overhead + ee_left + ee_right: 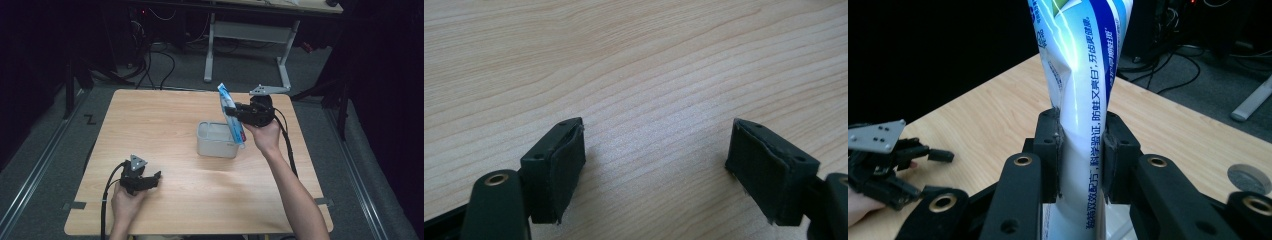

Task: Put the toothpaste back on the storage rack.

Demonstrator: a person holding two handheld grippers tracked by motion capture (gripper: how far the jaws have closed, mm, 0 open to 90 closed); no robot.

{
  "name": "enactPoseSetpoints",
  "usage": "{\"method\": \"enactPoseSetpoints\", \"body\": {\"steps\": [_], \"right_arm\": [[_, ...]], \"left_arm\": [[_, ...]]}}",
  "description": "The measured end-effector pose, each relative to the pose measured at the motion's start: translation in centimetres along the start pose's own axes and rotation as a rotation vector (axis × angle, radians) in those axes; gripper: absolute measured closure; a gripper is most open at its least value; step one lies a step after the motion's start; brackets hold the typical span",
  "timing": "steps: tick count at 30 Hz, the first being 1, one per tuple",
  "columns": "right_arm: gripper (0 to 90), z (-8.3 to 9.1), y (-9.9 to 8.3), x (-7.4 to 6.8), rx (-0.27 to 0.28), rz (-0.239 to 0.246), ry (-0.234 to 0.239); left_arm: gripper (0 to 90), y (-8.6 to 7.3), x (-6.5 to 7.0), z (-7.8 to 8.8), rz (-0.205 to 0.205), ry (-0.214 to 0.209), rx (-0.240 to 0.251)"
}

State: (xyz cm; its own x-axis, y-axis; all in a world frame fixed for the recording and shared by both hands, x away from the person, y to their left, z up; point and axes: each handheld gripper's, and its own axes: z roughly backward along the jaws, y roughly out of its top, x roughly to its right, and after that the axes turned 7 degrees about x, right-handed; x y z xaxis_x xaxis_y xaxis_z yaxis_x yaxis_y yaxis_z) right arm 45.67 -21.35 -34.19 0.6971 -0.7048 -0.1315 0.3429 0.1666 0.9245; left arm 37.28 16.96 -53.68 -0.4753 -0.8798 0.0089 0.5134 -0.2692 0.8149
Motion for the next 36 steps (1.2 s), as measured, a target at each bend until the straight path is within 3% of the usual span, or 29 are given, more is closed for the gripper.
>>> {"method": "enactPoseSetpoints", "body": {"steps": [15,25,36], "right_arm": [[72.8,-3.3,0.7,0.1,0.024,-0.001,-0.035],[72.6,-4.5,1.1,0.2,0.052,-0.004,-0.052],[72.2,-6.1,0.4,0.0,0.014,0.016,-0.088]], "left_arm": [[23.4,0.0,0.0,0.0,-0.001,0.000,-0.001],[23.4,0.0,0.0,0.0,-0.001,-0.001,-0.001],[23.4,0.0,0.0,0.0,-0.002,-0.003,-0.001]]}}
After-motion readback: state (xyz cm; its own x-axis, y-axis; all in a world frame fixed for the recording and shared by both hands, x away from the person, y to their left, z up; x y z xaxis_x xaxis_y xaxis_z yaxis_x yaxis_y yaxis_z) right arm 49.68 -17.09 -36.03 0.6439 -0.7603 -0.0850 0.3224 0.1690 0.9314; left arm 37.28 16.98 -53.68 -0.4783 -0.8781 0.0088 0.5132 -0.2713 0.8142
